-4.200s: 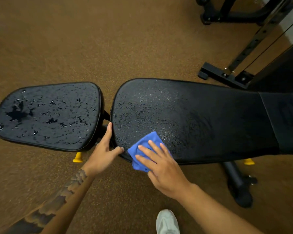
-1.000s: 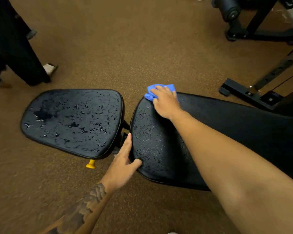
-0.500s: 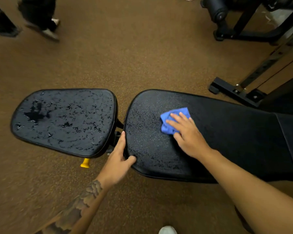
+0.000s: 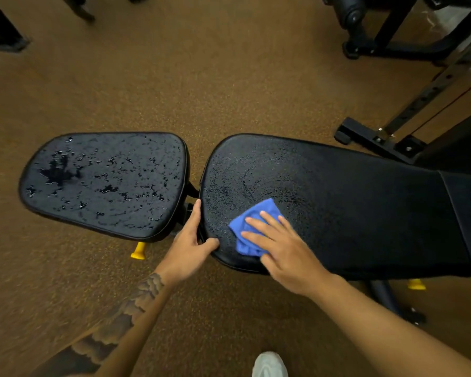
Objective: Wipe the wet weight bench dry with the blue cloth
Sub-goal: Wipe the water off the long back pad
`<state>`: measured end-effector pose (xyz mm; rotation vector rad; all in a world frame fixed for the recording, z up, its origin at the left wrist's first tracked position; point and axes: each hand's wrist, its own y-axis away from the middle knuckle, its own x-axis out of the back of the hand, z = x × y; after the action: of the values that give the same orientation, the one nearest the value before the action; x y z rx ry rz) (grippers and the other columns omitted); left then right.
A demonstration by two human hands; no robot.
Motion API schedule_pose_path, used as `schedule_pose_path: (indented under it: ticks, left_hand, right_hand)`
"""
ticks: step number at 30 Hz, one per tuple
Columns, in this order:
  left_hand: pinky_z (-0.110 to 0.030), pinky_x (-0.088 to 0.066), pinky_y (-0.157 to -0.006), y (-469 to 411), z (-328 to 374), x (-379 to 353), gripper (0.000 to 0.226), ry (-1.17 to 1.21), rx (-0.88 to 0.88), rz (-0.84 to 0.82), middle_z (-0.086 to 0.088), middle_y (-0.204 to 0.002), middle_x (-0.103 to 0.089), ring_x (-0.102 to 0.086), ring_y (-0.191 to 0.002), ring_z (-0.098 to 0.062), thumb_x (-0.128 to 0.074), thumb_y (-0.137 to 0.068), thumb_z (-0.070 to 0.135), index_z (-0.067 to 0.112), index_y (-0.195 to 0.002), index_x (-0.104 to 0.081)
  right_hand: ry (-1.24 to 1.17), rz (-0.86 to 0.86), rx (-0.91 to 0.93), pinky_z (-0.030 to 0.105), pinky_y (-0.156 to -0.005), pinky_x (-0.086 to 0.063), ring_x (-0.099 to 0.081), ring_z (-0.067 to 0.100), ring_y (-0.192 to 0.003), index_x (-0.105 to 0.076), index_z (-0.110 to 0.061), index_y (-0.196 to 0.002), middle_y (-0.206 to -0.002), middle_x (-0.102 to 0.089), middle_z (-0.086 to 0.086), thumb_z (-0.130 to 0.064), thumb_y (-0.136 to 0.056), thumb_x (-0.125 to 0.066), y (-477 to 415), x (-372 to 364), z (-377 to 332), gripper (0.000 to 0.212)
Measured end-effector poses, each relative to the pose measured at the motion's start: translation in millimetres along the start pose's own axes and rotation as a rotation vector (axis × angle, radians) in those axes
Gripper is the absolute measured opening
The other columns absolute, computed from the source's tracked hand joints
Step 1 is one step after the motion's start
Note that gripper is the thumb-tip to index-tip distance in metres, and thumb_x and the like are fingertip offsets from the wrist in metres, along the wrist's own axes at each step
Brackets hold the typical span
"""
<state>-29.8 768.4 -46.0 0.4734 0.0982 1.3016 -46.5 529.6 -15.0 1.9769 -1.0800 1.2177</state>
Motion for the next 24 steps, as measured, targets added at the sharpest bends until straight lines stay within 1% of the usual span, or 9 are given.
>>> schedule_pose_path:
  ticks: [3, 6, 10, 12, 14, 15, 18, 21, 24]
  left_hand:
    - [-0.011, -0.025, -0.108, 0, 2, 0, 0.099, 0.013, -0.007, -0.015, 0.025, -0.147, -0.032, -0.031, -0.129, 0.020, -0.066, -0.079, 0.018, 0.039, -0.152, -0.003]
    - [-0.002, -0.025, -0.102, 0, 2, 0, 0.097, -0.004, -0.021, -0.013, 0.027, -0.146, -0.029, -0.027, -0.126, 0.026, -0.066, -0.083, 0.013, 0.037, -0.153, -0.003]
    - [-0.028, -0.021, -0.119, 0, 0, 3, 0.105, -0.023, -0.016, -0.002, 0.018, -0.154, -0.029, -0.027, -0.138, 0.010, -0.067, -0.069, 0.038, 0.035, -0.154, -0.007]
    - [-0.030, -0.023, -0.119, 1, 2, 2, 0.103, -0.015, -0.022, -0.006, 0.017, -0.154, -0.030, -0.029, -0.138, 0.008, -0.067, -0.069, 0.037, 0.036, -0.153, -0.009]
    - [-0.018, -0.024, -0.114, 5, 7, 1, 0.095, -0.034, -0.049, -0.004, 0.023, -0.150, -0.030, -0.030, -0.134, 0.015, -0.066, -0.071, 0.031, 0.045, -0.147, -0.012]
    - [-0.018, -0.025, -0.113, 8, 7, 1, 0.092, -0.030, -0.061, 0.000, 0.024, -0.149, -0.031, -0.031, -0.134, 0.014, -0.066, -0.072, 0.028, 0.050, -0.143, -0.013]
    - [-0.041, -0.022, -0.120, 22, 1, 1, 0.090, -0.022, -0.114, 0.072, 0.009, -0.159, -0.023, -0.023, -0.145, -0.004, -0.064, -0.073, 0.034, 0.056, -0.141, -0.008]
    - [-0.029, -0.013, -0.121, 42, 11, -4, 0.089, -0.340, -0.326, 0.178, 0.001, -0.162, -0.012, -0.009, -0.149, -0.007, -0.053, -0.075, 0.033, 0.026, -0.153, -0.011]
    - [-0.025, -0.007, -0.120, 38, 36, -14, 0.085, -0.597, -0.518, 0.131, -0.007, -0.162, -0.010, -0.005, -0.150, -0.015, -0.054, -0.077, 0.027, 0.005, -0.152, -0.020]
  right_hand:
    - [-0.013, 0.081, -0.115, 0.050, -0.113, -0.021, -0.032, 0.026, -0.140, -0.056, -0.024, -0.131, -0.145, -0.045, -0.001, -0.025, -0.081, -0.036, -4, 13, 28, 0.053]
    - [-0.023, 0.164, -0.294, 0.048, -0.114, -0.015, -0.026, 0.030, -0.142, -0.055, -0.022, -0.132, -0.148, -0.042, 0.000, -0.027, -0.085, -0.033, -49, 16, 29, 0.053]
    - [0.005, 0.148, -0.293, 0.048, -0.116, -0.008, -0.017, 0.028, -0.145, -0.047, -0.024, -0.139, -0.153, -0.032, -0.002, -0.024, -0.088, -0.038, -98, 1, -9, 0.052]
    - [0.005, 0.094, -0.183, 0.049, -0.116, -0.007, -0.017, 0.028, -0.145, -0.046, -0.024, -0.140, -0.154, -0.031, -0.003, -0.025, -0.086, -0.038, -96, -11, -31, 0.054]
    - [0.008, 0.072, -0.123, 0.051, -0.117, -0.008, -0.016, 0.027, -0.145, -0.045, -0.024, -0.140, -0.154, -0.031, -0.003, -0.029, -0.083, -0.034, -81, -20, -49, 0.058]
    - [0.002, 0.067, -0.123, 0.051, -0.117, -0.006, -0.013, 0.027, -0.145, -0.043, -0.023, -0.141, -0.155, -0.029, -0.003, -0.029, -0.083, -0.033, -75, -22, -54, 0.060]
    - [-0.088, -0.004, -0.167, 0.049, -0.118, 0.004, 0.003, 0.025, -0.147, -0.026, -0.019, -0.149, -0.160, -0.013, -0.002, -0.024, -0.084, -0.044, -67, -22, -63, 0.067]
    - [-0.323, -0.086, -0.194, 0.046, -0.118, 0.006, 0.009, 0.021, -0.147, -0.007, -0.014, -0.152, -0.160, -0.004, 0.000, -0.010, -0.078, -0.053, -68, -11, -62, 0.087]
    - [-0.592, -0.028, -0.245, 0.031, -0.119, -0.005, -0.005, 0.017, -0.147, -0.006, -0.012, -0.151, -0.159, -0.011, 0.006, 0.002, -0.074, -0.053, -59, 6, -50, 0.092]
